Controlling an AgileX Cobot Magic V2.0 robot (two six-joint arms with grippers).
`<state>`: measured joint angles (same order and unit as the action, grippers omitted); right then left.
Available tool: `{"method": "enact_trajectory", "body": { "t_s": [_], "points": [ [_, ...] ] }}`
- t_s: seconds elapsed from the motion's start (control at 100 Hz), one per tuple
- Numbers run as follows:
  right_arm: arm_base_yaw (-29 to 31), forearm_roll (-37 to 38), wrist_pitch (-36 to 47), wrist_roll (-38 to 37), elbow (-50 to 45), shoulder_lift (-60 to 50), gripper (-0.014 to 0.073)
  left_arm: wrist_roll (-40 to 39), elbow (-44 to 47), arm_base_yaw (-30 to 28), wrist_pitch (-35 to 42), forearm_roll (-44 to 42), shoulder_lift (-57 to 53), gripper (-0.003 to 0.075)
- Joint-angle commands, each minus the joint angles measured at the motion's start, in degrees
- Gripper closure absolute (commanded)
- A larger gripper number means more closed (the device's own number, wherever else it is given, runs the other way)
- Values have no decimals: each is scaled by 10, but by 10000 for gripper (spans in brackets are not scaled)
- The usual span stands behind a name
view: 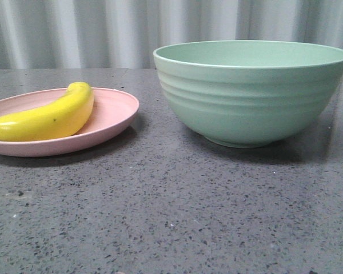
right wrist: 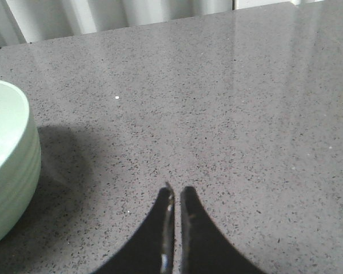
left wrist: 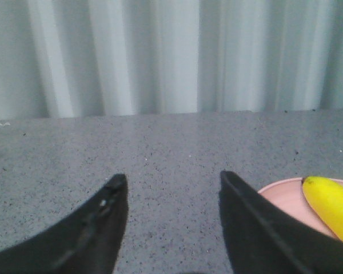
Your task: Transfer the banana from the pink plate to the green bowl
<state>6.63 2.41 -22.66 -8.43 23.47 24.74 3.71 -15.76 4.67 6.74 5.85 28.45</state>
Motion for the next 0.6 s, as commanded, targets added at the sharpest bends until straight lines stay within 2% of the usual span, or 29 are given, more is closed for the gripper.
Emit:
{"method": "enact_trajectory", "body": {
  "t_s": [0.0, 0.11, 0.27, 0.59],
  "points": [
    [4, 1, 41, 1, 20, 8, 657, -1, -23, -1, 67, 4, 13, 290],
    [4, 1, 41, 1, 19, 8, 657, -1, -53, 0, 13, 4, 29, 304],
    [4, 1, 41, 1, 19, 8, 657, -1, -118, 34, -89, 4, 71, 304],
    [4, 0, 43, 1, 12, 8, 657, -1, -214, 159, -192, 4, 182, 304]
  ]
}}
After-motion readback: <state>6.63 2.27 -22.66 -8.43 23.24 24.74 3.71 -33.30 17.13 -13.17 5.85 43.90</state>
